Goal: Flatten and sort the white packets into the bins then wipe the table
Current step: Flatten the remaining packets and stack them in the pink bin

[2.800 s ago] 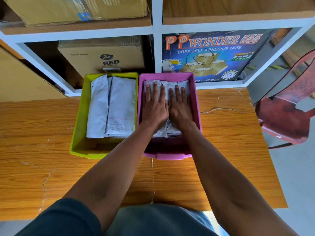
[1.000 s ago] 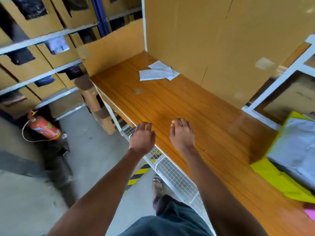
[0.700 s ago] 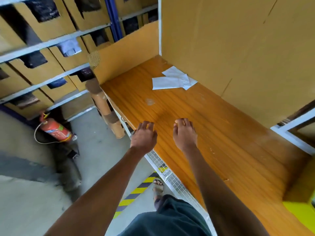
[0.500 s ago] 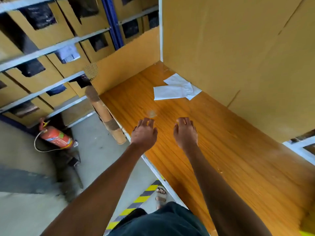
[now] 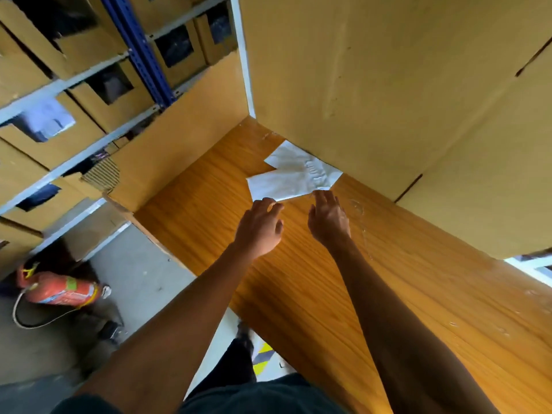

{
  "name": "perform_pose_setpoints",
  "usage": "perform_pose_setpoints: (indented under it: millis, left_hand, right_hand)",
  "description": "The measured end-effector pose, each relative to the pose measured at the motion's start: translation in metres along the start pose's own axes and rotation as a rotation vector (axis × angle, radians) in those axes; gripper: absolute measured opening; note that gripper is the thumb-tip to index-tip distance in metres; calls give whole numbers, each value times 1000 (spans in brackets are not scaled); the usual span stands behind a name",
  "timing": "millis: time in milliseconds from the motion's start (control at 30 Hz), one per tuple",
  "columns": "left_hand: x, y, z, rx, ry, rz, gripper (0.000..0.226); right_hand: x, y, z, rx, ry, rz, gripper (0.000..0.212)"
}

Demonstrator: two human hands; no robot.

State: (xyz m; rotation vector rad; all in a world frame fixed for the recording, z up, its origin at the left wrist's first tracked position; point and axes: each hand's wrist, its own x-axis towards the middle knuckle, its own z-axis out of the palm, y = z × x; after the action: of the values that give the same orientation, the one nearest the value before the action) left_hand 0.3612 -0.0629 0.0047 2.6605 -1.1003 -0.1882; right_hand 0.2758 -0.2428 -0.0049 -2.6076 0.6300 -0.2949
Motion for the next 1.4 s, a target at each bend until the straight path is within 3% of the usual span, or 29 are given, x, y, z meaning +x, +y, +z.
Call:
perform_pose_setpoints:
  millis: [133, 300, 467, 700, 833, 1067, 1167, 1300, 1400]
  left_hand:
    - [51, -15, 2, -14, -81, 144, 46]
    - [106, -24, 4, -5, -181, 215, 53]
    - [134, -37, 14, 72, -308, 273, 58]
    - [125, -70, 19, 159, -239, 218, 60]
    - [115, -81, 17, 157, -196, 65, 55]
    - [100, -86, 13, 212, -164, -28, 61]
    - [98, -87, 12, 230, -158, -13, 58]
    - [97, -93, 16, 191, -138, 3, 58]
    - [97, -97, 24, 162, -228, 44, 67]
  right_hand:
    - [30, 2, 8, 9, -26, 109, 47]
    - [67, 12, 22, 7, -58, 205, 60]
    - [85, 27, 44, -62, -145, 256, 60]
    - [83, 25, 57, -97, -123, 301, 63]
    - [76, 10, 55, -196, -54, 311, 55]
    - [61, -35, 44, -410, -226, 402, 31]
    - [54, -38, 47, -442, -193, 339, 30]
    - [47, -28, 62, -311, -143, 89, 55]
    - [46, -29, 70, -272, -212, 55, 66]
